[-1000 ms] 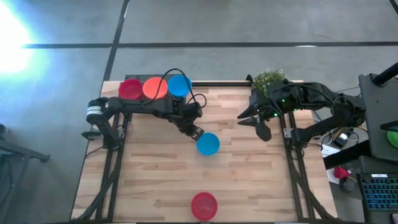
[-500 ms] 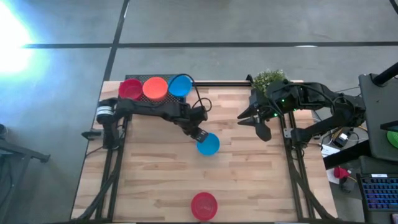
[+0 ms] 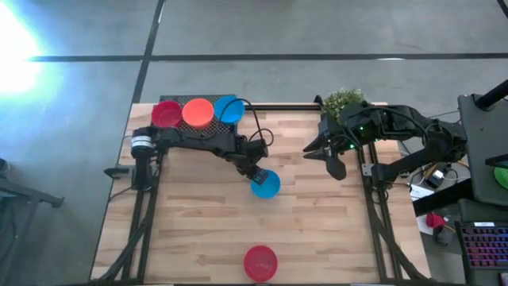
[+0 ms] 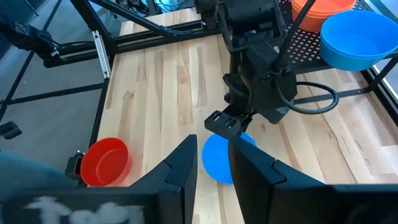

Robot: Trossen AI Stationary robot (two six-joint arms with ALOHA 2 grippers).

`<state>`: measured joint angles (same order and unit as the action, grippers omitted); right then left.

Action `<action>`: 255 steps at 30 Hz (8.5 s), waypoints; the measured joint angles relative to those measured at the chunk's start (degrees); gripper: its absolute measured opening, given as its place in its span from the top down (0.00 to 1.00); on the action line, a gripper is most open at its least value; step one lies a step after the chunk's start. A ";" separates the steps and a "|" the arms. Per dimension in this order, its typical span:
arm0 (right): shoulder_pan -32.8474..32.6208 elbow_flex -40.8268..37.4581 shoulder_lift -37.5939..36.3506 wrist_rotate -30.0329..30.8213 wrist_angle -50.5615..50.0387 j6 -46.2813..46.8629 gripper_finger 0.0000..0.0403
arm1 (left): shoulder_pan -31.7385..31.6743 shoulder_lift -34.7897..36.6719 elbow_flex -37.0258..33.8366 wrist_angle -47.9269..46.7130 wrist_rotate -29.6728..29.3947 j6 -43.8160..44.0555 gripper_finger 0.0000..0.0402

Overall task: Pick & Place Mini bowls
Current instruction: Stack the blue bowl on top of the blue bowls on the shelf, then stack the red bowl on top of the red bowls on the shelf

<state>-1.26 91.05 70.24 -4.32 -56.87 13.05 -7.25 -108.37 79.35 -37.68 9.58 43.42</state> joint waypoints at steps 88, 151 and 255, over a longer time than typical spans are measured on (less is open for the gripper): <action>0.04 -0.57 0.02 3.08 0.40 0.01 0.80 | -30.53 12.40 26.25 -30.15 -21.57 -31.89 1.00; 0.04 -0.57 0.04 3.19 0.36 -0.19 0.81 | -30.21 10.16 33.78 -36.82 -20.63 -35.45 0.83; -24.91 -8.09 41.45 -18.18 21.45 20.84 0.98 | 31.36 36.18 10.44 -40.29 -35.49 -16.72 1.00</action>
<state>-26.17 82.96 111.69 -22.50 -35.41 33.89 24.12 -72.18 89.80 -77.97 -25.91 26.70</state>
